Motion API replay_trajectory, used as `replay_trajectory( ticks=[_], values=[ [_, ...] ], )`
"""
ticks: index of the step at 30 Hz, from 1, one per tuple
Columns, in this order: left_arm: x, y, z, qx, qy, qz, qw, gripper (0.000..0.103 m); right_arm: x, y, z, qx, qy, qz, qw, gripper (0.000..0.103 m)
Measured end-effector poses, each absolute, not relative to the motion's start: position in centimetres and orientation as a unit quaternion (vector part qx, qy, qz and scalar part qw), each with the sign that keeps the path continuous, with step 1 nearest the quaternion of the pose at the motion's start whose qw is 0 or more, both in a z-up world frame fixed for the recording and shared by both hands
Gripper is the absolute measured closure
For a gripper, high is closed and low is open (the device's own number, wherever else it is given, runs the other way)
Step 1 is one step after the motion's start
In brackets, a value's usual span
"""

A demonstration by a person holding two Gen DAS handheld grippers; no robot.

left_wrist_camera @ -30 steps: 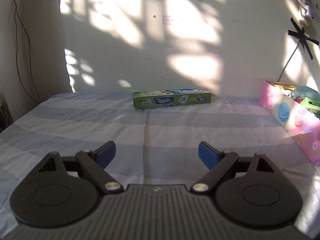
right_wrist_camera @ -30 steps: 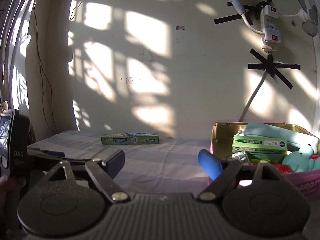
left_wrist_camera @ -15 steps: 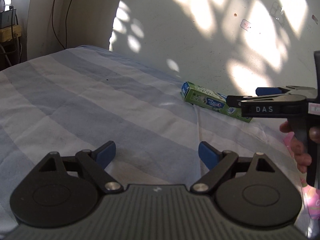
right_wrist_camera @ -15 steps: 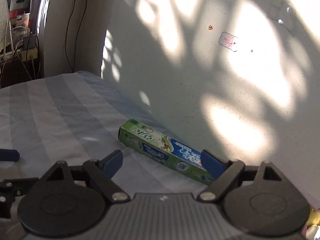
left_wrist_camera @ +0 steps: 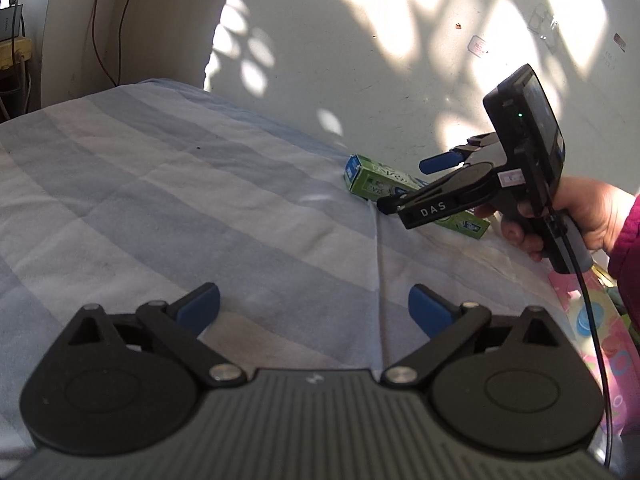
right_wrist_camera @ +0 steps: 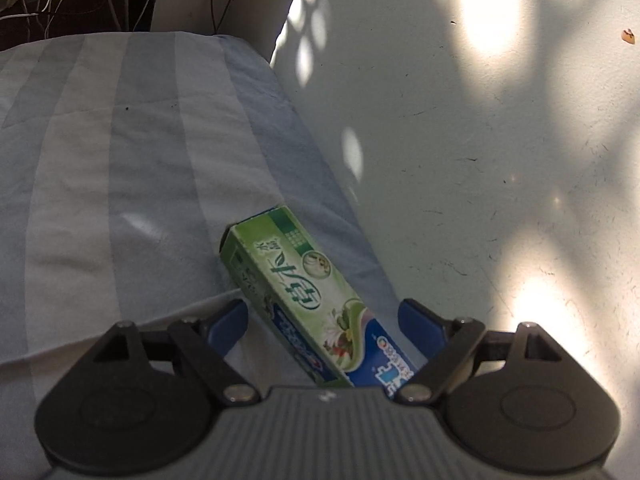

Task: Organize objects
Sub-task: 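Close the right tool around the Crest toothpaste box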

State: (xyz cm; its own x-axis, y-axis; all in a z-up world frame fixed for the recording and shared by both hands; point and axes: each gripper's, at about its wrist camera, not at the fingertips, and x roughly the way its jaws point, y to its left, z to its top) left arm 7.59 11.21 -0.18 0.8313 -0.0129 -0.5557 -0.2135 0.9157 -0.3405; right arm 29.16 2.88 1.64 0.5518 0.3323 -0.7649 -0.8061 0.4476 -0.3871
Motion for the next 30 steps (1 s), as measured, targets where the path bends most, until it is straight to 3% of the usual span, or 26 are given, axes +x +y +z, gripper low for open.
replay_trajectory(
  ticks=[4,6,7,12,15,23,29,30],
  values=[
    [7.6,11.2,-0.2,-0.199,0.283,0.054,0.937,0.001,30.9,2.6,1.9,-0.371,0.326,0.383,0.781,0.012],
    [7.7,11.0,-0.3,-0.190,0.283,0.054,0.939,0.000,32.1,2.1,2.0,-0.329,0.363,0.389,0.780,0.024],
    [7.8,10.9,-0.3,-0.186,0.283,0.056,0.939,0.000,32.7,1.6,2.2,-0.296,0.385,0.392,0.781,0.025],
    [7.8,11.4,-0.3,-0.192,0.279,0.066,0.939,0.000,30.4,-0.1,2.9,-0.291,0.370,0.385,0.794,0.048],
    [7.6,12.2,-0.1,-0.208,0.272,0.081,0.936,0.000,27.2,-1.4,3.4,-0.297,0.368,0.382,0.794,0.055],
    [6.2,13.9,1.1,-0.260,0.213,0.044,0.941,0.000,13.4,-4.3,4.3,-0.315,0.375,0.432,0.758,0.057],
    [6.1,10.5,1.6,-0.209,0.208,-0.094,0.951,0.003,1.7,-9.1,4.8,-0.335,0.360,0.431,0.757,0.055],
    [6.0,9.7,1.6,-0.192,0.208,-0.117,0.952,0.004,0.6,-10.0,4.9,-0.327,0.353,0.423,0.768,0.050]
  ],
)
